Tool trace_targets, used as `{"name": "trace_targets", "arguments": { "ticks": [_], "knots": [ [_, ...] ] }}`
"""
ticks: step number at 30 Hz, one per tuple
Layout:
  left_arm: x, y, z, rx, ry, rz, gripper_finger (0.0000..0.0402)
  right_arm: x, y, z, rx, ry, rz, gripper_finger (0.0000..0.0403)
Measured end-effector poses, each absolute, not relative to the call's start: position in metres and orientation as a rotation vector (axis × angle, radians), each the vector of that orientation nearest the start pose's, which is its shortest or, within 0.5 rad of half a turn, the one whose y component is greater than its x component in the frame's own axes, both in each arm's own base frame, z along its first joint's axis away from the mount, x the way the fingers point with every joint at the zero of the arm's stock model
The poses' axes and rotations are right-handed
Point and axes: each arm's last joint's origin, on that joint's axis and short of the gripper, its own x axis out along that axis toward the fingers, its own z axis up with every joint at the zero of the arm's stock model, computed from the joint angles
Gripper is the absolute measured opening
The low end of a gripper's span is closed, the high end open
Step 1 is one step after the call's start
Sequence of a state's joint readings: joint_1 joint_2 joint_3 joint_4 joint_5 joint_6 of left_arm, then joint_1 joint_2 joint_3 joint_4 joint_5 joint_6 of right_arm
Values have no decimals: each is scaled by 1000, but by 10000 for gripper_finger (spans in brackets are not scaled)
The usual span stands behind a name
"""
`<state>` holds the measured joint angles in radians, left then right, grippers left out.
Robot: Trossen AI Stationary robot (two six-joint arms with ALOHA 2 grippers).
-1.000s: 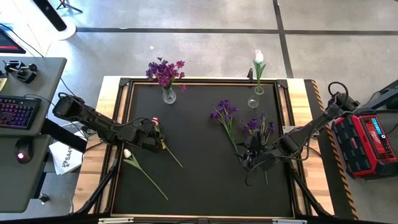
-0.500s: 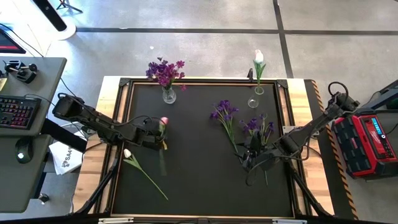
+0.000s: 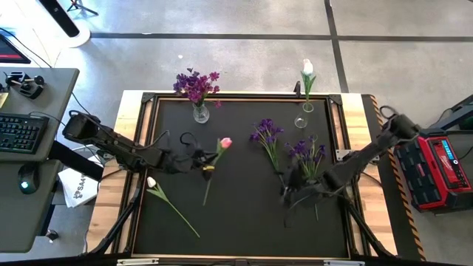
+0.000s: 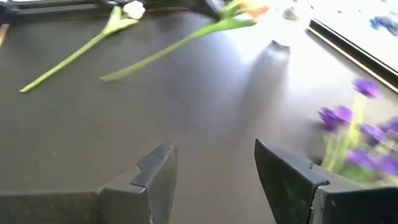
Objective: Sort flowers into vase by color
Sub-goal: Put the pink flowers into the right transparent vase
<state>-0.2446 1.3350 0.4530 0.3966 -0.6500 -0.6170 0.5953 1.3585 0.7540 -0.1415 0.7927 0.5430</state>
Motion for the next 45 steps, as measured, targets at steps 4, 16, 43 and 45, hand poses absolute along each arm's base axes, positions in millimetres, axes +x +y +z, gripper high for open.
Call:
{"name": "trace_targets", "arguments": {
  "ticks": [4, 16, 43, 45],
  "knots": [
    [245, -52, 190, -302, 129, 342, 1, 257, 147, 190, 0, 430, -285, 197],
    [236, -93, 218, -67, -86, 46, 0, 325, 143, 157, 31, -76, -159, 197],
    [249, -123, 216, 81, -77, -76, 2, 384, 162, 204, -67, 30, -37, 66],
    [249, -123, 216, 84, -72, -73, 7, 384, 162, 204, -70, 35, -44, 38]
  ]
}}
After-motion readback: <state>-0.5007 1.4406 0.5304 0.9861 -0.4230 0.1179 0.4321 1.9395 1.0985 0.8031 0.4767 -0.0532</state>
